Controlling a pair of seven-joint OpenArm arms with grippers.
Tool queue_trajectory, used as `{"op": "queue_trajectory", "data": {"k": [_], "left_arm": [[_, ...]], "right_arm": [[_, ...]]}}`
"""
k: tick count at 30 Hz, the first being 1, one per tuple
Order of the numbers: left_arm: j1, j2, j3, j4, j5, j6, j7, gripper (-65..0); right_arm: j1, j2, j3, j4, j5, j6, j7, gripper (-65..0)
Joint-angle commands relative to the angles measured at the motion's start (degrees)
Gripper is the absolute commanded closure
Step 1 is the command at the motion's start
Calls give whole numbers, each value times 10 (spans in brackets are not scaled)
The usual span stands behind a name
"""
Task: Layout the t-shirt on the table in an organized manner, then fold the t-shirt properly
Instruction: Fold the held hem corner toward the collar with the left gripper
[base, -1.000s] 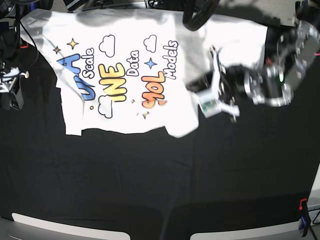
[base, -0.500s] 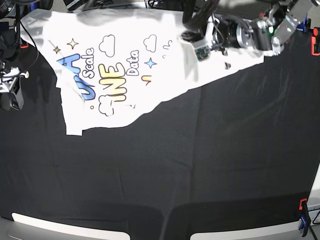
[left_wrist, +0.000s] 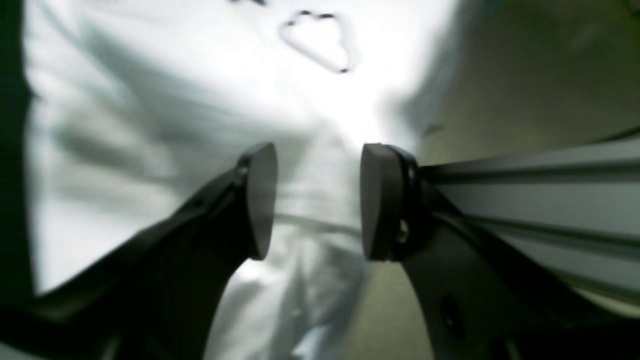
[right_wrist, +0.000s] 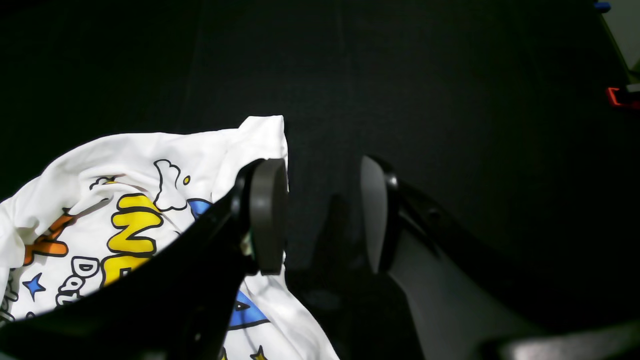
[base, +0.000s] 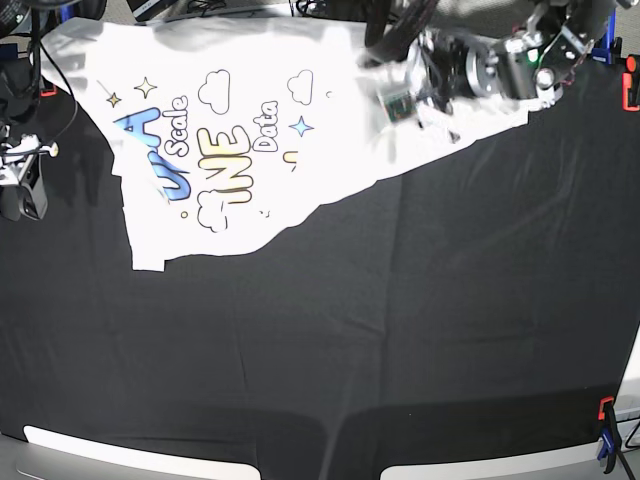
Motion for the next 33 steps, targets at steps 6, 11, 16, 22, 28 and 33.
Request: {"op": "queue_trajectory", "data": {"k": [6,11,16,22,28,33], "left_arm": [[-26,-6,-3,10,131,83,-13,-252],[-23,-9,-3,5,117,81,-37,-252],[-24,-7,-3,-17,92,81,-43,-252],[-24,39,-3,-93,108,81,-42,-252],[-24,59,-3,-88,108,81,-25,-252],[-24,59,-3,-72,100,81,24,-252]], "right_arm": [[3,11,5,7,7,3,14,-239],[3,11,5,7,7,3,14,-239],[3,10,5,7,7,3,13,-239],[3,10,5,7,8,3,13,-239],[3,10,5,7,9,3,14,-239],[3,11,5,7,8,3,14,-239]]}}
